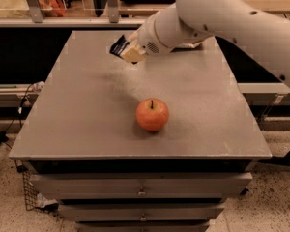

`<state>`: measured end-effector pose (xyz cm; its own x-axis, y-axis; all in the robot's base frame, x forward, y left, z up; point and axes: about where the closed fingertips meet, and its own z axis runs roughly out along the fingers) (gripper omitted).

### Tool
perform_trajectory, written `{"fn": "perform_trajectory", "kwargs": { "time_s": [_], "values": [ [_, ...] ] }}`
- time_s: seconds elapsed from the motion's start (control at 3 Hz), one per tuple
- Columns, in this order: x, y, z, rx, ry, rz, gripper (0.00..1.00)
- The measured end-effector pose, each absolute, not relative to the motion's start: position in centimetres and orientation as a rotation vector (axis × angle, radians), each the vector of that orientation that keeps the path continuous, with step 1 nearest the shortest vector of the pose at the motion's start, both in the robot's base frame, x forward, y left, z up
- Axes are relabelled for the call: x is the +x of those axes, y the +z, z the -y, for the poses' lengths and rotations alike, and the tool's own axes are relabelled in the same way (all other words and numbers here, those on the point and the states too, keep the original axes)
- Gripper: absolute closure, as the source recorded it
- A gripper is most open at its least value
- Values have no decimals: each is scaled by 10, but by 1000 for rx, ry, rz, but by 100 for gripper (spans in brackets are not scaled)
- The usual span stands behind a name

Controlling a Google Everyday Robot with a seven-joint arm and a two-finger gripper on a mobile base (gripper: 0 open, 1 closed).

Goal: Move rxbar blueberry near brown chip bag

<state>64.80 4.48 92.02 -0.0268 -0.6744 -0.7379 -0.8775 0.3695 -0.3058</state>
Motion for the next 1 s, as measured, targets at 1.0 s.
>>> {"fn": "perform_trajectory", "kwargs": {
  "time_s": [1.0],
  "values": [
    [742,877,109,-1022,245,-1951,82]
  ]
}}
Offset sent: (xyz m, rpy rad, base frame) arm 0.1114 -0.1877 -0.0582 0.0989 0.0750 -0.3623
